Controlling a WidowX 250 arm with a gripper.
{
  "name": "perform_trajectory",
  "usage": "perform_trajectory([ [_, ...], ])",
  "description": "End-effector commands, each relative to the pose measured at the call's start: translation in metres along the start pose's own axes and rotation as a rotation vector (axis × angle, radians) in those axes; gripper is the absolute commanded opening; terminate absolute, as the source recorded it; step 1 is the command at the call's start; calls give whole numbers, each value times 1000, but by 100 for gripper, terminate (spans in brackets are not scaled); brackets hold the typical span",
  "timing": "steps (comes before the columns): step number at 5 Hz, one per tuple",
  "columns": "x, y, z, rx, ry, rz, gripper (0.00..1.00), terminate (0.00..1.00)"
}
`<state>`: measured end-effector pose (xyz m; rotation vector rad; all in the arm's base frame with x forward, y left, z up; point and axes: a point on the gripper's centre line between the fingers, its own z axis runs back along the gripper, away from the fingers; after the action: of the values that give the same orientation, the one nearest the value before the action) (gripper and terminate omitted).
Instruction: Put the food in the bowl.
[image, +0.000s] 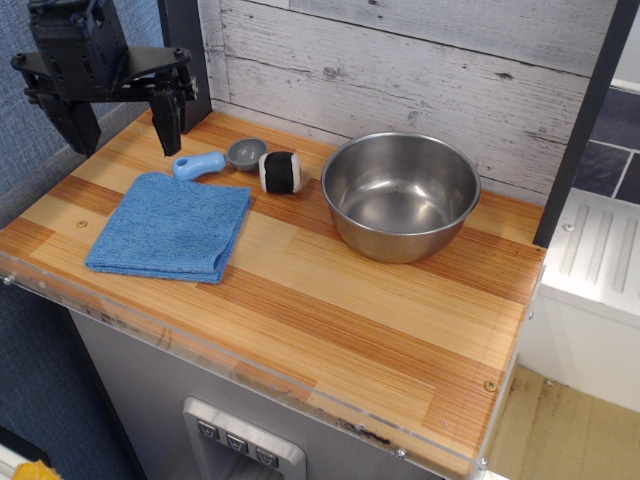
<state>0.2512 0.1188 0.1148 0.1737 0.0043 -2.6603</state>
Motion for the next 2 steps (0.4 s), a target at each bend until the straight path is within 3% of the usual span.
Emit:
perform_trajectory([
  [1,0,0,0,0,0,0,100,0],
  [2,-33,19,-2,27,60,-38,100,0],
])
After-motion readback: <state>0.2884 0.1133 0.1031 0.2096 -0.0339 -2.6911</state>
